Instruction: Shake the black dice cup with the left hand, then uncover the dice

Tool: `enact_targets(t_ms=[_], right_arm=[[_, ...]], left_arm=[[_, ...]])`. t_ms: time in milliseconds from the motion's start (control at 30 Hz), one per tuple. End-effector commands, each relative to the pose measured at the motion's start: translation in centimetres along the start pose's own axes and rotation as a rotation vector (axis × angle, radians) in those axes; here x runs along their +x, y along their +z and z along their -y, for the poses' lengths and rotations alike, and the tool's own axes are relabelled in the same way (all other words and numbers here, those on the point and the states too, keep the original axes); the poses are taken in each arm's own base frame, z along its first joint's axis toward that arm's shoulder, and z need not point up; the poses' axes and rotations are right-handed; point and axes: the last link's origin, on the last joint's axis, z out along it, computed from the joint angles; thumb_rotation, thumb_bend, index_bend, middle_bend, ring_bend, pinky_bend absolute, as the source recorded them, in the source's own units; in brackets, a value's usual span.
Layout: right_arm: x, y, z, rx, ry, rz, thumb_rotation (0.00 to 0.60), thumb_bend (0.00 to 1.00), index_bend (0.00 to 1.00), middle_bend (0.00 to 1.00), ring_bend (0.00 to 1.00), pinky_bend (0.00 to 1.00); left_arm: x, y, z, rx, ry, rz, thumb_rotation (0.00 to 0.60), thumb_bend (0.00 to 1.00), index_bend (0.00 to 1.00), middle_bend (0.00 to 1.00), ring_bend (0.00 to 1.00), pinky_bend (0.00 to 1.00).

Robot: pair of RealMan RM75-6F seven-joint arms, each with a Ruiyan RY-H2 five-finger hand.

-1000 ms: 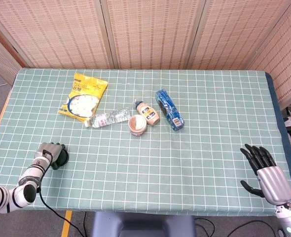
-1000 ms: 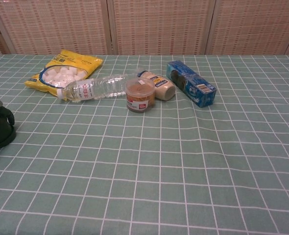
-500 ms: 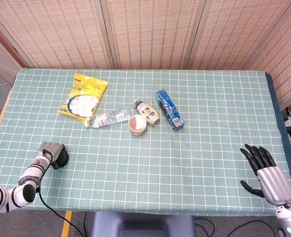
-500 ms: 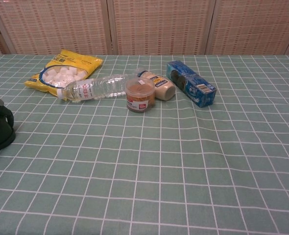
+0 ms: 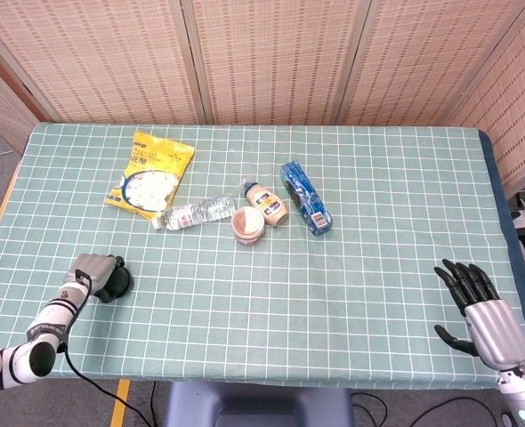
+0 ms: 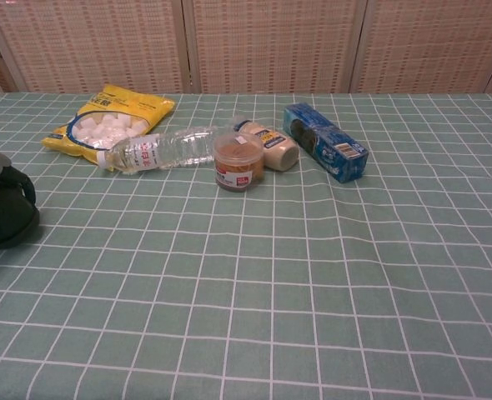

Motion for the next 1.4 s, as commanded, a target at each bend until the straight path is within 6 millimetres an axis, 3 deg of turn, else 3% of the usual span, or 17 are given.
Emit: enact_targets(t_ms=[33, 200, 233, 500, 633, 733, 900, 1000, 1200, 1267, 1400], right_arm=[[0.0, 0.0, 0.0, 0.001, -0.001, 0.001, 0.600, 0.15, 0.00, 0.00, 0.00, 0.00], [0.0, 0.0, 0.0, 0.000, -0.003, 0.000, 0.600, 0.15, 0.00, 0.00, 0.00, 0.00], [-0.1, 0.0, -0.1, -0.003, -0.013, 0.002, 0.600, 0.15, 0.00, 0.00, 0.00, 0.00], [-0.1, 0.0, -0.1, -0.008, -0.017, 0.008, 0.600, 0.15, 0.00, 0.00, 0.00, 0.00], [-0.1, 0.1, -0.1, -0.013, -0.015, 0.007, 0.600, 0.15, 0.00, 0.00, 0.00, 0.00], [-0.2, 0.1, 0.0, -0.011, -0.019, 0.012, 0.600, 0.15, 0.00, 0.00, 0.00, 0.00], [-0.3, 0.1, 0.0, -0.011, -0.017, 0.015, 0.600, 0.15, 0.00, 0.00, 0.00, 0.00], [-0.1, 0.0, 0.0, -0.011, -0.011, 0.010, 0.600, 0.15, 0.00, 0.00, 0.00, 0.00], [-0.2, 0.1, 0.0, -0.011, -0.011, 0.019, 0.600, 0.15, 0.00, 0.00, 0.00, 0.00], [-0.1, 0.0, -0.1, -0.010, -0.016, 0.019, 0.600, 0.15, 0.00, 0.00, 0.00, 0.00], [0.2, -0.2, -0.1, -0.015, -0.018, 0.020, 0.600, 0.15, 0.00, 0.00, 0.00, 0.00]], left_arm=[[0.0, -0.2, 0.4, -0.012, -0.047, -0.002, 0.600, 0.41, 0.55, 0.61, 0.63, 0.82], [0.3, -0.2, 0.8, -0.027, -0.082, -0.026, 0.600, 0.42, 0.56, 0.61, 0.64, 0.83], [1.5, -0.5, 0.4, -0.050, -0.202, -0.075, 0.600, 0.43, 0.56, 0.61, 0.64, 0.83], [3.3, -1.0, 1.4, -0.190, -0.756, -0.155, 0.600, 0.44, 0.56, 0.60, 0.63, 0.84], [5.3, -2.0, 1.6, -0.314, -1.158, -0.157, 0.600, 0.43, 0.56, 0.58, 0.60, 0.83], [5.7, -2.2, 2.7, -0.351, -1.274, -0.175, 0.600, 0.44, 0.58, 0.60, 0.60, 0.84], [5.3, -1.8, 3.6, -0.353, -1.271, -0.149, 0.600, 0.44, 0.59, 0.61, 0.61, 0.86], [4.0, -1.8, 3.6, -0.290, -1.246, 0.008, 0.600, 0.43, 0.59, 0.61, 0.61, 0.86], [4.2, -1.8, 3.3, -0.262, -1.214, 0.100, 0.600, 0.43, 0.59, 0.62, 0.61, 0.86], [4.2, -1.8, 4.0, -0.249, -1.081, 0.082, 0.600, 0.43, 0.60, 0.63, 0.62, 0.86], [3.2, -1.6, 6.1, -0.159, -0.478, 0.126, 0.600, 0.43, 0.61, 0.64, 0.63, 0.86]])
